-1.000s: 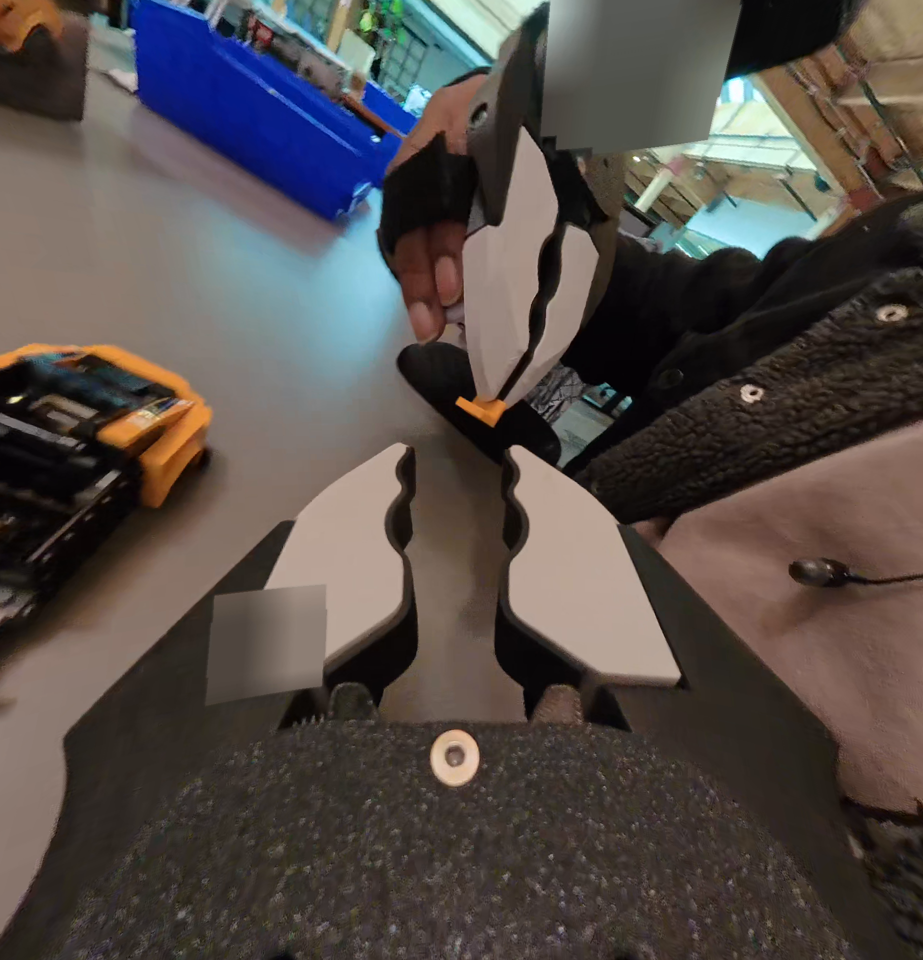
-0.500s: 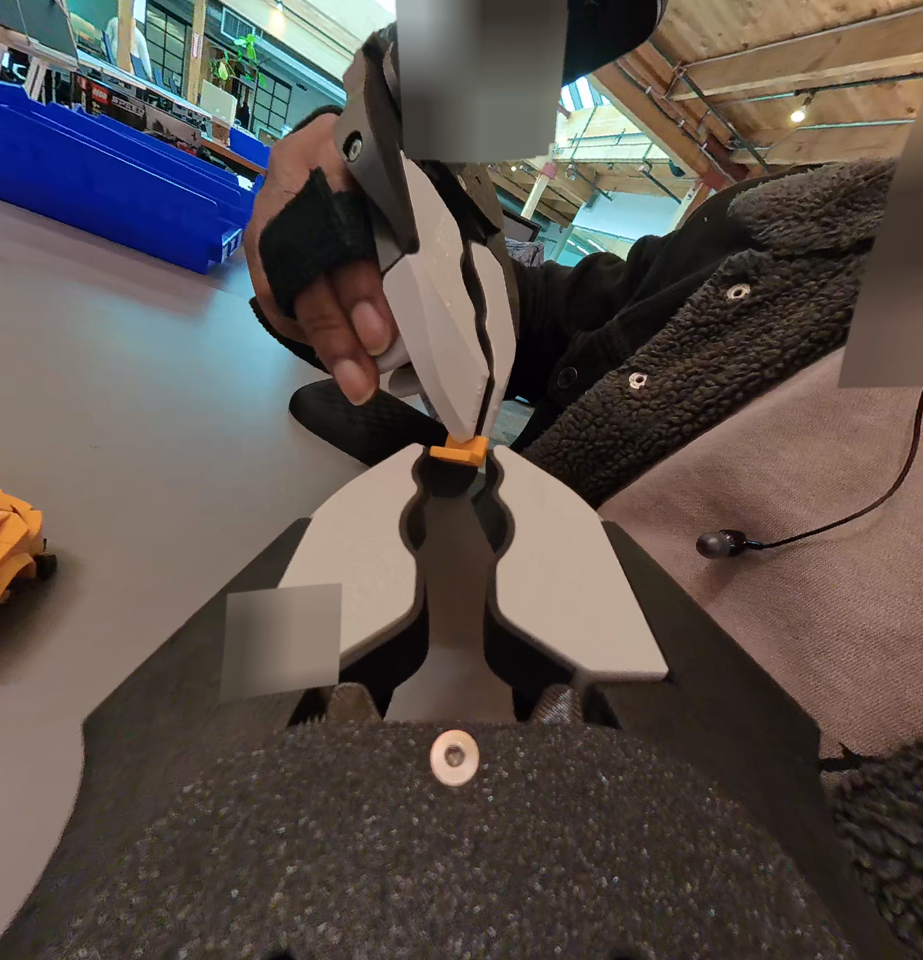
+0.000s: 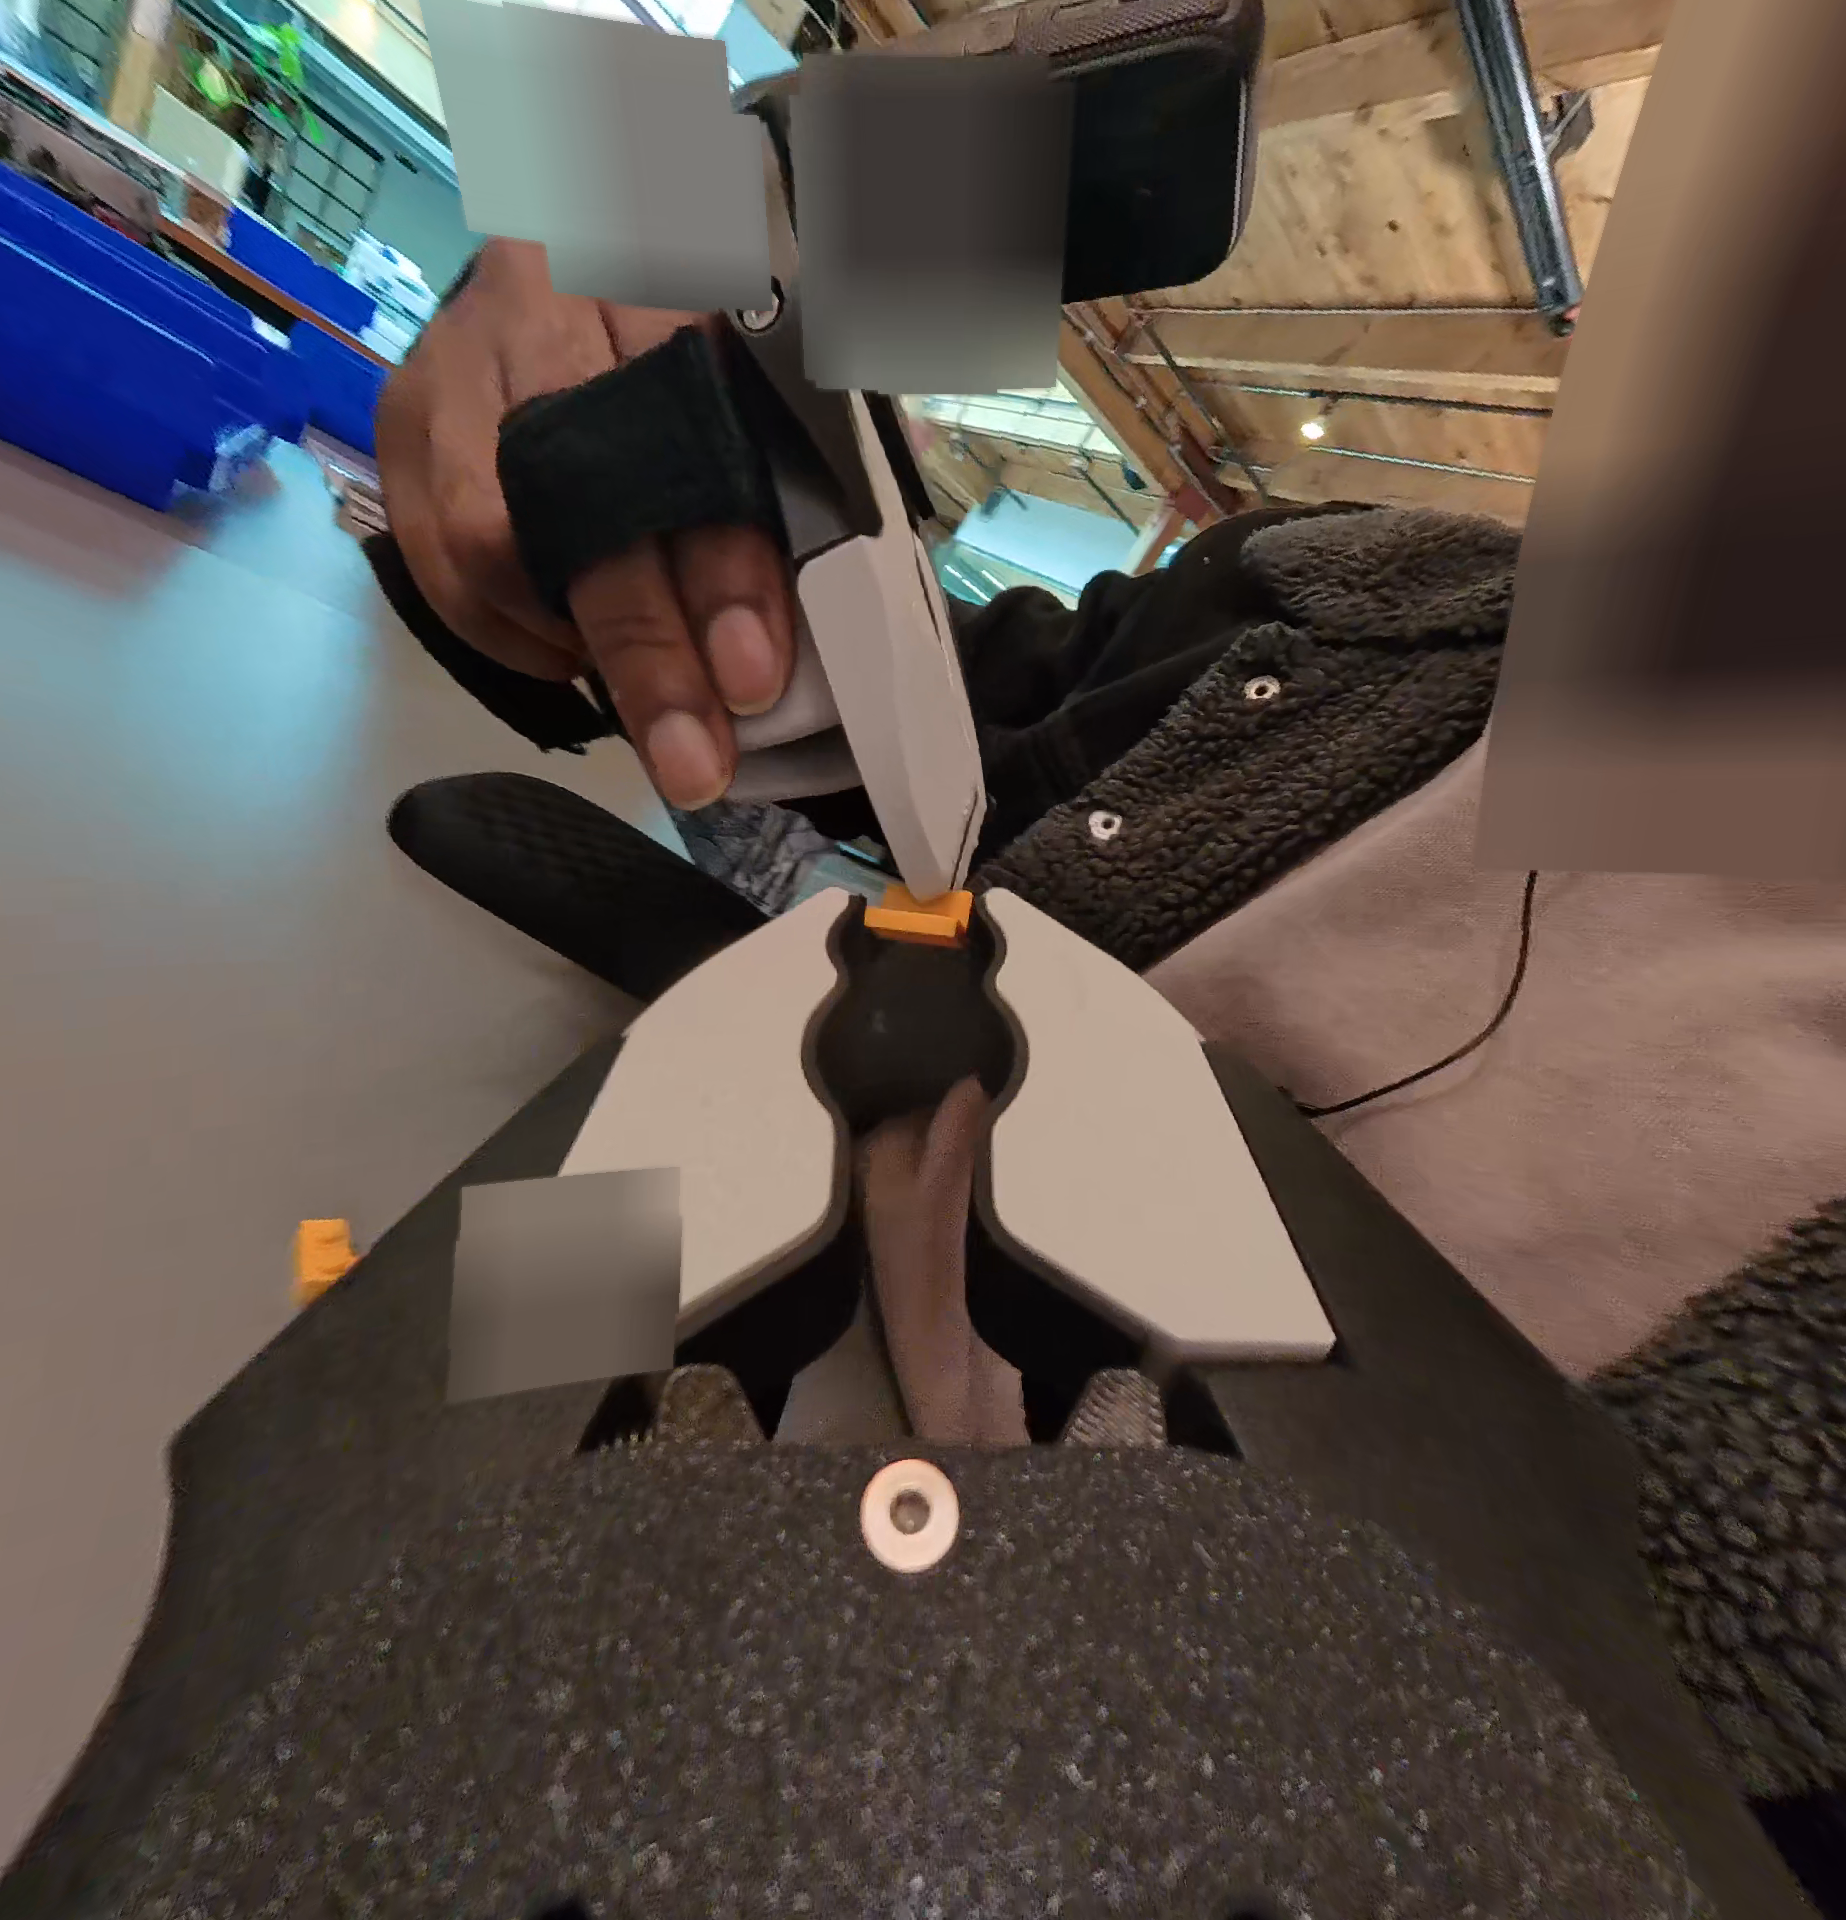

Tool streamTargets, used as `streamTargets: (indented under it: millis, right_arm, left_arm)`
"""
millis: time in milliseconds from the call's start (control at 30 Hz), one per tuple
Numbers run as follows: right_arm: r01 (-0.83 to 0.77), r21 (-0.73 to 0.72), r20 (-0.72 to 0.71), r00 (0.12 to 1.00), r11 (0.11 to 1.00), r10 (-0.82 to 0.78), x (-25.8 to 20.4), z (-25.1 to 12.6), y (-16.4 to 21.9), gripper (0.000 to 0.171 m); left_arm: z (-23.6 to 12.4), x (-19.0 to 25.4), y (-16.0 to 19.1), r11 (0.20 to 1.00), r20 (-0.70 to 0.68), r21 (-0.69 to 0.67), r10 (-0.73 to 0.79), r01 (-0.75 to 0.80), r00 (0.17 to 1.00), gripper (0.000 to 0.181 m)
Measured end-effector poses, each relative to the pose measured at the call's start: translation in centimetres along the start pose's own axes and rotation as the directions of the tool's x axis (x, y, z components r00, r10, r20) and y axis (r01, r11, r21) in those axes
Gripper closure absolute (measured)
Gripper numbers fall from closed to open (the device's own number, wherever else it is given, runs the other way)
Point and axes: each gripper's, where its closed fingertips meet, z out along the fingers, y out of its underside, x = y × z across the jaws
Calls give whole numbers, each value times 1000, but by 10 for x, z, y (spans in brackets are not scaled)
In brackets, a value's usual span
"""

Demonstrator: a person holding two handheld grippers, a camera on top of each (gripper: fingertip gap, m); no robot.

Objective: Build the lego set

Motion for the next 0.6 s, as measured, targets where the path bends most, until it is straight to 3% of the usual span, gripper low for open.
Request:
streamTargets:
  millis: [67, 133, 200, 267, 333, 433, 600]
  right_arm:
    - [-68, -4, -49, 996, 998, 68, 8, -3, 3, 169]
    - [-162, -2, -129, 979, 987, 161, 21, -11, 11, 163]
    - [-324, 49, -207, 922, 945, 327, 34, -20, 21, 163]
    - [-510, 139, -207, 823, 849, 529, 39, -22, 29, 161]
    - [-656, 280, -131, 698, 701, 704, 42, -22, 27, 162]
    - [-776, 413, 49, 541, 476, 839, 45, -20, 17, 160]
    - [-809, 416, 85, 488, 415, 868, 45, -12, 17, 161]
  left_arm:
    - [-3, -6, -6, 998, 77, 16, 64, -65, 995, 164]
    - [-9, -19, -15, 978, 240, 12, 200, -209, 950, 163]
    - [-19, -29, -27, 909, 422, -59, 397, -412, 815, 164]
    - [-28, -39, -34, 795, 554, -221, 579, -565, 598, 163]
    - [-32, -44, -36, 673, 588, -375, 704, -637, 398, 163]
    - [-35, -49, -36, 511, 563, -548, 811, -662, 159, 163]
    - [-37, -50, -38, 356, 502, -679, 863, -642, -52, 163]
